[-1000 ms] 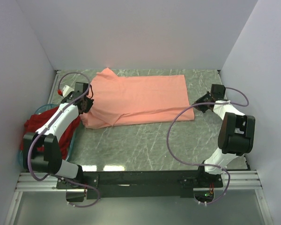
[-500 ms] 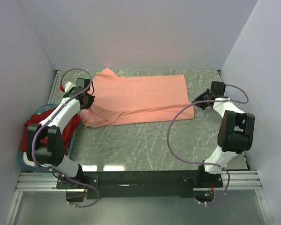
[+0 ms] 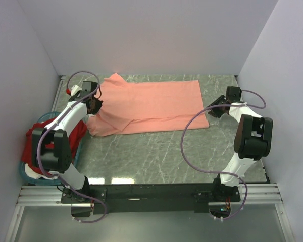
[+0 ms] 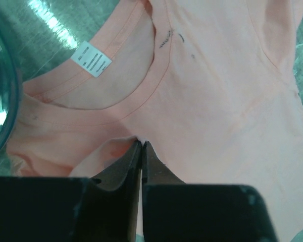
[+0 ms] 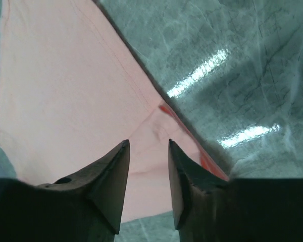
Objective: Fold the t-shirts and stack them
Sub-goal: Fold the tshirt
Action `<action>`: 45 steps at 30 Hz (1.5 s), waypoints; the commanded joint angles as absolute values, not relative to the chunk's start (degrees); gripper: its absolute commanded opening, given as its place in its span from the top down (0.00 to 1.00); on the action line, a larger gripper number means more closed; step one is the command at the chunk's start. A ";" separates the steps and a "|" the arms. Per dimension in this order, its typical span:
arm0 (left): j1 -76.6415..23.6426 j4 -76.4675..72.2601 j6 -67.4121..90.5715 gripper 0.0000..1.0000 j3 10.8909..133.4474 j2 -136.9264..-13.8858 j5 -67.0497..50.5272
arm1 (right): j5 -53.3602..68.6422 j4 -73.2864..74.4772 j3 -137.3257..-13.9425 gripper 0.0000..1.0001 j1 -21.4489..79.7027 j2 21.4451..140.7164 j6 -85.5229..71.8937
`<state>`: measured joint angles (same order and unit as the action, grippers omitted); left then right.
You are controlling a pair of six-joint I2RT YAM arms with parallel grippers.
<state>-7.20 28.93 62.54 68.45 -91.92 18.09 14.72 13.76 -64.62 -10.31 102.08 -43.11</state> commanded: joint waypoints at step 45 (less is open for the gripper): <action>-17.67 15.82 62.84 0.67 57.75 -98.17 13.88 | 0.88 11.86 -54.40 0.56 2.37 96.67 -45.17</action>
<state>-17.21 15.57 61.69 56.95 -97.69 11.94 3.88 10.41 -53.54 2.11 95.33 -43.90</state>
